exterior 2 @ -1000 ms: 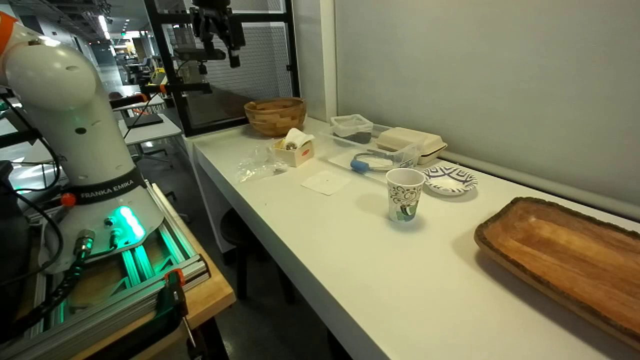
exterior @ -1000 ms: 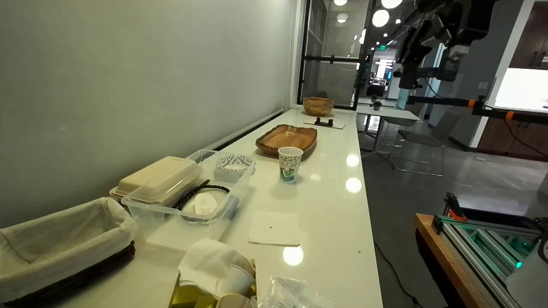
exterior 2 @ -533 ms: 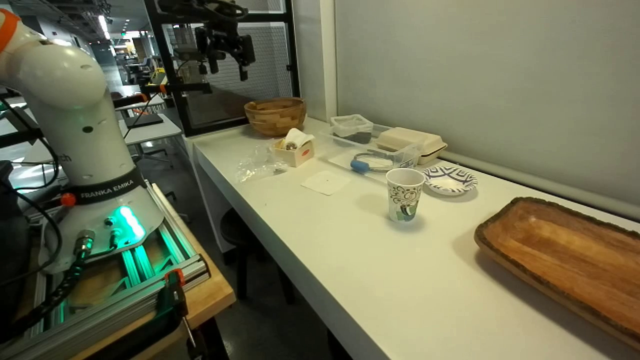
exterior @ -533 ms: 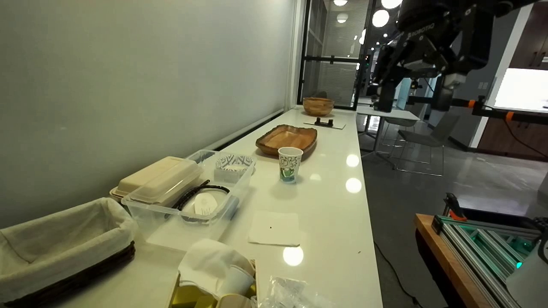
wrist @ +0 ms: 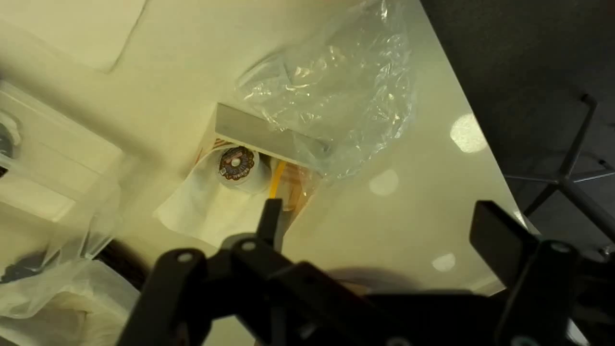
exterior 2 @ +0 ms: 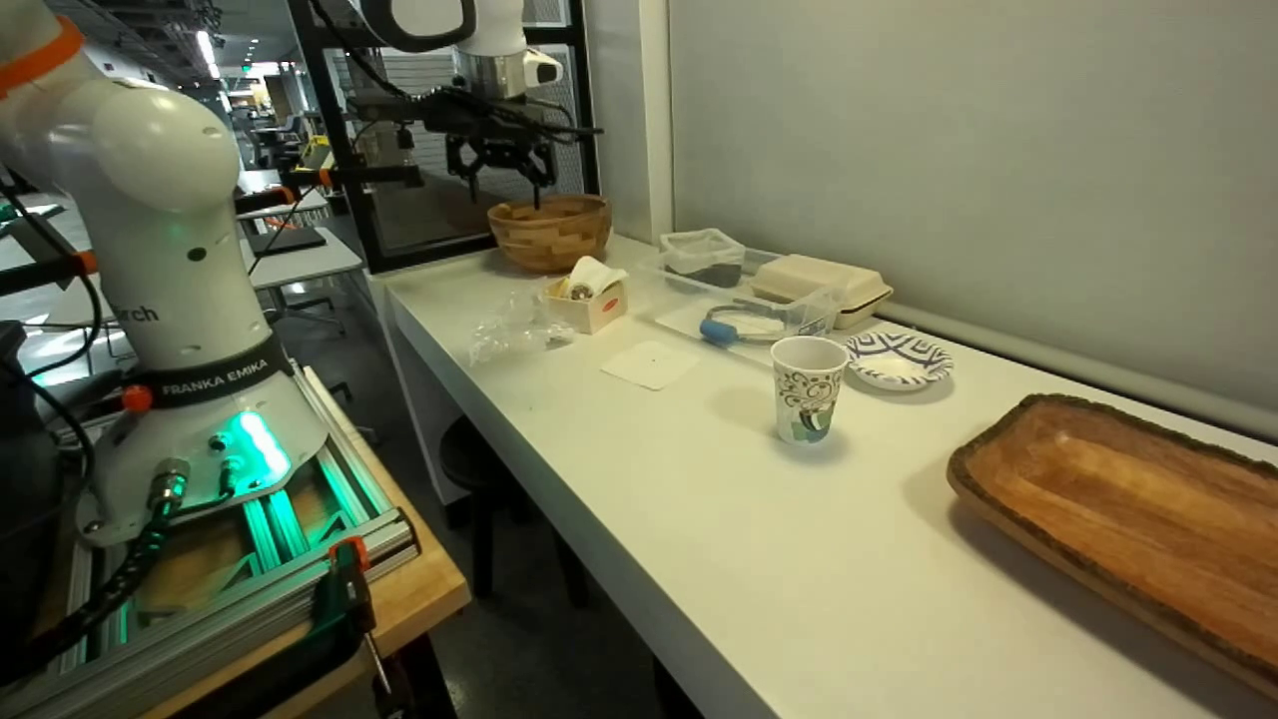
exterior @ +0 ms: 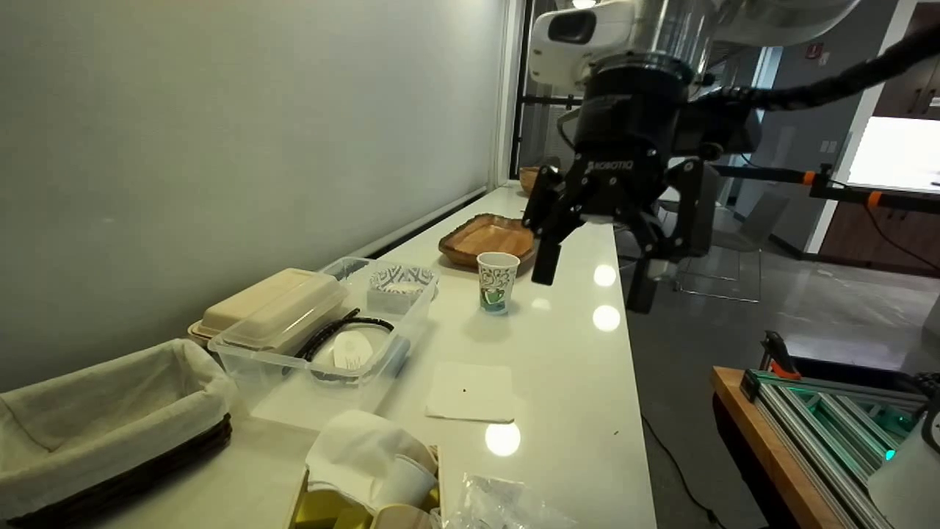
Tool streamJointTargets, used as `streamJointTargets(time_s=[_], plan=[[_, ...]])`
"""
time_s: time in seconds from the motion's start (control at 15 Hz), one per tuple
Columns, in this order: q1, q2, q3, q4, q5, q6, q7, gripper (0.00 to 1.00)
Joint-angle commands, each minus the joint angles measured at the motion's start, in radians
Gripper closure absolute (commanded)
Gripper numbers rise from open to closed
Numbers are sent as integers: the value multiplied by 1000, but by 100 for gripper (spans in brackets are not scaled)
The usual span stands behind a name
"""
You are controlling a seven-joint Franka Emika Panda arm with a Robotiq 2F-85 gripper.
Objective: Remove the wooden block out of the box
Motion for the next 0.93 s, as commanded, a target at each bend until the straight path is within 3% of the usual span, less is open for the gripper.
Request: streamJointTargets(time_s=[0.0, 0.27, 0.33, 0.47, 0.53, 0.87], plan=[[80, 182, -42, 42, 214, 111, -245, 0], [91, 372, 12, 109, 516, 198, -469, 0], [163, 415, -51, 135, 568, 222, -504, 0], [174, 515, -37, 199, 710, 231, -557, 0], [137, 390, -26, 121, 600, 205, -498, 0], [138, 417, -24, 141, 615, 206, -508, 0]])
